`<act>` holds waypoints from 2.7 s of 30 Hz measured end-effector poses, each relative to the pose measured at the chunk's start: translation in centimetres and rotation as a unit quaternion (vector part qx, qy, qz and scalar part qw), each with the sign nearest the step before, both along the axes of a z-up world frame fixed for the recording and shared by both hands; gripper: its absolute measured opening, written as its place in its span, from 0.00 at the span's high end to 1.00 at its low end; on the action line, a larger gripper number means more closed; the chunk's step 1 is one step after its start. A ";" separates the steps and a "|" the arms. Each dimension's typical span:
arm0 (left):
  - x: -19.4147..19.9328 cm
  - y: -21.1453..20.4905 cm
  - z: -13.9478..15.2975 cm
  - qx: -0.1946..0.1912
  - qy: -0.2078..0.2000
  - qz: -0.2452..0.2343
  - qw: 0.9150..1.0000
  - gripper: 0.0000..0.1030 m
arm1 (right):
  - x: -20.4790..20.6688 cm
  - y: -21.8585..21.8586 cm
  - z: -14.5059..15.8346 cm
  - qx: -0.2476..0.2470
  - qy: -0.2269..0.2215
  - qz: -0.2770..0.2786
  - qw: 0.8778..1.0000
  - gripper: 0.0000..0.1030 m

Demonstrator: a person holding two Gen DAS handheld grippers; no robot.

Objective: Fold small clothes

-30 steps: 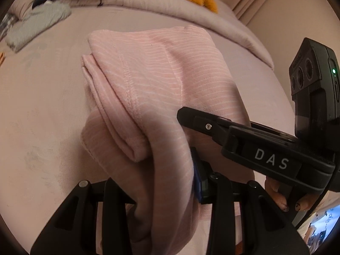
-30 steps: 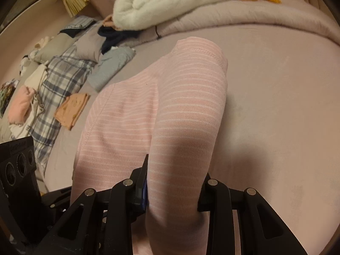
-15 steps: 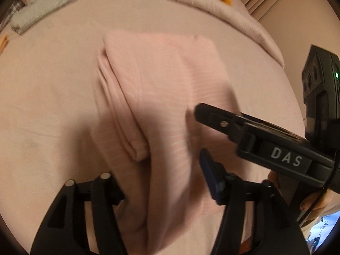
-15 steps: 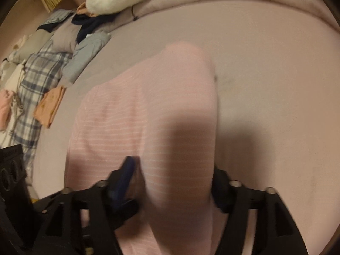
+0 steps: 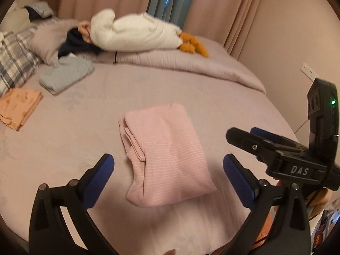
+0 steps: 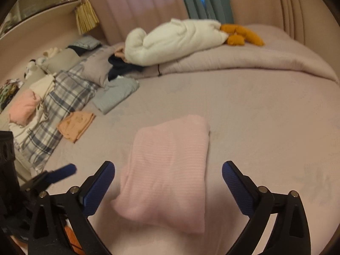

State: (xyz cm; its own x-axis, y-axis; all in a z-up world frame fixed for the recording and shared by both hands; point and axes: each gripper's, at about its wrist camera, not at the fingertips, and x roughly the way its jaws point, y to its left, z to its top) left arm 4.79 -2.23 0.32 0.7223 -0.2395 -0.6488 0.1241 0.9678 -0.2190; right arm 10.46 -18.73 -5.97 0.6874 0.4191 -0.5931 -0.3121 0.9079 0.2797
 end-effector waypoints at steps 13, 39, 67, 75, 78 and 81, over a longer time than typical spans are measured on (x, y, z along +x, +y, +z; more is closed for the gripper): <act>-4.1 0.0 -2.8 0.031 0.004 0.016 0.999 0.01 | -4.1 0.5 -0.2 -0.028 -0.036 -0.061 0.997 0.02; -5.5 1.6 -4.5 0.031 0.038 0.036 0.998 0.00 | -5.9 2.3 -2.8 -0.054 -0.003 -0.067 0.996 0.02; -4.9 1.1 -4.6 0.013 0.049 0.035 0.998 0.01 | -6.0 1.8 -3.5 -0.058 0.007 -0.091 0.994 0.03; -4.9 0.7 -4.8 0.019 0.052 0.031 0.998 0.01 | -6.0 1.7 -3.7 -0.056 0.010 -0.093 0.994 0.03; -4.8 0.7 -4.8 0.028 0.055 0.033 0.998 0.01 | -6.0 1.7 -3.7 -0.057 0.011 -0.092 0.994 0.02; -4.9 0.5 -4.8 0.040 0.053 0.035 0.997 0.01 | -6.0 1.8 -3.7 -0.061 0.010 -0.092 0.994 0.02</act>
